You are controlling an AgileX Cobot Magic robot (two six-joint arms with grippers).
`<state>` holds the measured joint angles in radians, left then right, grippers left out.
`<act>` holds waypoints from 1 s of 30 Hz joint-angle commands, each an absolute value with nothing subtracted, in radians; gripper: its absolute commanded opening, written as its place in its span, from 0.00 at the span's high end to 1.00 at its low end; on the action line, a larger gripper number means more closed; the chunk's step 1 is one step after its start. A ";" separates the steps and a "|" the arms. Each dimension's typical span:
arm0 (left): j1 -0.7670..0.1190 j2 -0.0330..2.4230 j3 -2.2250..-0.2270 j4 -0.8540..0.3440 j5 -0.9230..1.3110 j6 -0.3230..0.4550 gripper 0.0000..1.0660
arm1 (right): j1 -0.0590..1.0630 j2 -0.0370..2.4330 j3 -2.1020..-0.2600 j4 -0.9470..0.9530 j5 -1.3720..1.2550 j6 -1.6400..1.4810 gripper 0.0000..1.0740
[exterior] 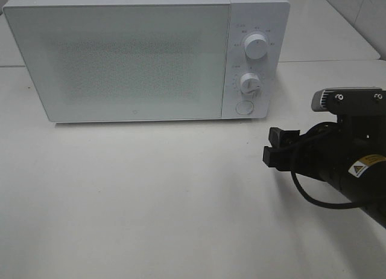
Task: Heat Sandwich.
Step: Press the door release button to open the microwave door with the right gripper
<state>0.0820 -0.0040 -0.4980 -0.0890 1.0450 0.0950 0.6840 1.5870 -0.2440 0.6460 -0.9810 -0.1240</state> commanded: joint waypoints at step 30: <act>0.074 -0.030 -0.495 -0.094 1.037 0.092 0.09 | 0.688 1.585 -0.246 0.648 -1.037 1.427 0.44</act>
